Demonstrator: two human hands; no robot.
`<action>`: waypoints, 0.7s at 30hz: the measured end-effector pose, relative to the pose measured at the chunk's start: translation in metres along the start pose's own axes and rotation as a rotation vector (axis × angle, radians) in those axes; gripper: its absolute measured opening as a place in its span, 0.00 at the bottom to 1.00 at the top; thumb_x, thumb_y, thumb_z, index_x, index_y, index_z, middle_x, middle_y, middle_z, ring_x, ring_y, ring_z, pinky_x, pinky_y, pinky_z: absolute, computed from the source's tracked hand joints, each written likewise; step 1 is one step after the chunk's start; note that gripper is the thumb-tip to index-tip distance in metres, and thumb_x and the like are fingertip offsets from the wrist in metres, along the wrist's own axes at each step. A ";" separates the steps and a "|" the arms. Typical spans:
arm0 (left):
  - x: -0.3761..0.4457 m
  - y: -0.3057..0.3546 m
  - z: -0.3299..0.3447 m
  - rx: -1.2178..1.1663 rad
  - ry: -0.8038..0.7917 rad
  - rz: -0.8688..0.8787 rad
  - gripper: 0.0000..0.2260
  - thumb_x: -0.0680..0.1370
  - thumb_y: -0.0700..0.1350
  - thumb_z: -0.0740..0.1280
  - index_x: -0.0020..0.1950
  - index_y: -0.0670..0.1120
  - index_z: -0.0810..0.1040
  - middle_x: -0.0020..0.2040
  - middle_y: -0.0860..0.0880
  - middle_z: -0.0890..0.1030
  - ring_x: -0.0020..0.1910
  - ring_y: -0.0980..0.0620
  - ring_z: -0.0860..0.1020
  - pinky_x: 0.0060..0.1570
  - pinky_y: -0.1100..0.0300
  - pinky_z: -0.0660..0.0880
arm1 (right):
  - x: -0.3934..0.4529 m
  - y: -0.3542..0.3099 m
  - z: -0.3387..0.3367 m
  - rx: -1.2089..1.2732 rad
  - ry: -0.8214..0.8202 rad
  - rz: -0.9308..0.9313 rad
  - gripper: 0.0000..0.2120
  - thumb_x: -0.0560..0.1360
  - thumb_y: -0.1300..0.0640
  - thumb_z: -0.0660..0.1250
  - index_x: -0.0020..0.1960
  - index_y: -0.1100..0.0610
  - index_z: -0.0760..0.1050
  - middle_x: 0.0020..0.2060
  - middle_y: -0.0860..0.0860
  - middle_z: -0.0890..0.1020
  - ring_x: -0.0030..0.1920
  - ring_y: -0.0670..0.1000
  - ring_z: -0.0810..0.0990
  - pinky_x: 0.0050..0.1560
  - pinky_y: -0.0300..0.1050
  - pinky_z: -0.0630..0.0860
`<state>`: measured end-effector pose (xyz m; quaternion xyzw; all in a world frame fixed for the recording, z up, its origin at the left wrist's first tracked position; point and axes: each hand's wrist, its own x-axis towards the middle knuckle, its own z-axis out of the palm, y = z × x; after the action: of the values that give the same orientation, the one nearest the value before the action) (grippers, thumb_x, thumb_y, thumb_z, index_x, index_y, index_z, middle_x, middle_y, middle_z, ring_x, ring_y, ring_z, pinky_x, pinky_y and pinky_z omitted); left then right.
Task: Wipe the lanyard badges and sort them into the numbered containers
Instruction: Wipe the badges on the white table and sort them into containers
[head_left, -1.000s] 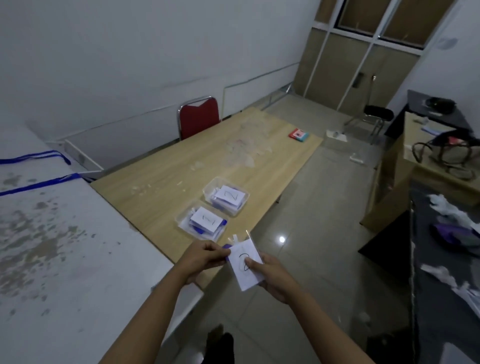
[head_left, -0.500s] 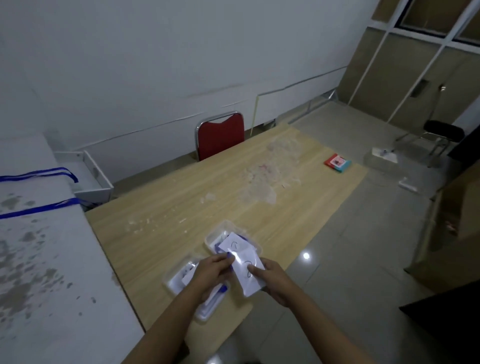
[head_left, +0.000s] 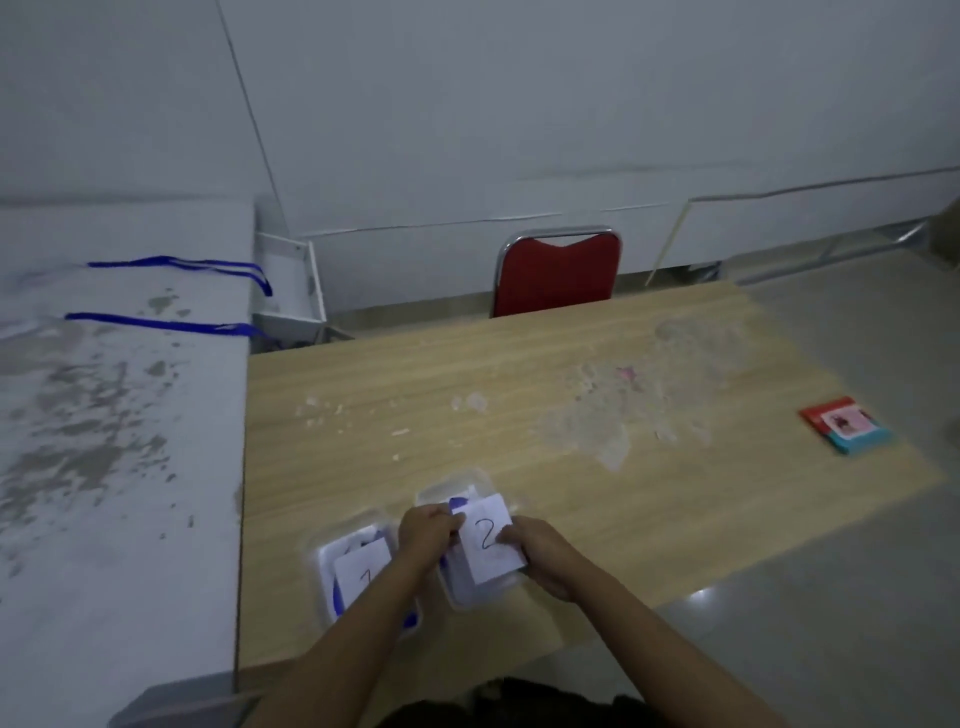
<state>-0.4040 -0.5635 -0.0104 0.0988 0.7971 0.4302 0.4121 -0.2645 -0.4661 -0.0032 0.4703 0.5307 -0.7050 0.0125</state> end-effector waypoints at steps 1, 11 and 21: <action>0.002 -0.001 0.002 0.001 0.015 -0.026 0.12 0.76 0.38 0.70 0.32 0.47 0.76 0.34 0.43 0.81 0.36 0.46 0.79 0.46 0.51 0.78 | 0.003 0.000 -0.004 -0.093 -0.017 -0.032 0.14 0.77 0.67 0.61 0.62 0.68 0.76 0.56 0.64 0.81 0.54 0.61 0.81 0.52 0.53 0.76; 0.010 0.002 0.018 0.306 0.097 -0.014 0.07 0.77 0.41 0.67 0.47 0.38 0.81 0.51 0.38 0.82 0.53 0.42 0.80 0.51 0.56 0.74 | 0.021 0.007 0.005 -0.576 0.183 -0.297 0.16 0.74 0.61 0.69 0.59 0.61 0.70 0.47 0.51 0.78 0.49 0.50 0.78 0.41 0.35 0.68; 0.008 -0.010 0.027 0.293 0.210 0.126 0.08 0.76 0.38 0.69 0.50 0.36 0.73 0.48 0.35 0.79 0.50 0.39 0.78 0.46 0.56 0.70 | 0.031 0.013 0.016 -0.743 0.209 -0.304 0.10 0.82 0.59 0.59 0.60 0.63 0.73 0.60 0.60 0.78 0.61 0.55 0.77 0.62 0.41 0.70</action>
<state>-0.3877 -0.5491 -0.0303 0.1620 0.8820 0.3425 0.2801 -0.2857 -0.4693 -0.0335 0.4191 0.8109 -0.4078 0.0234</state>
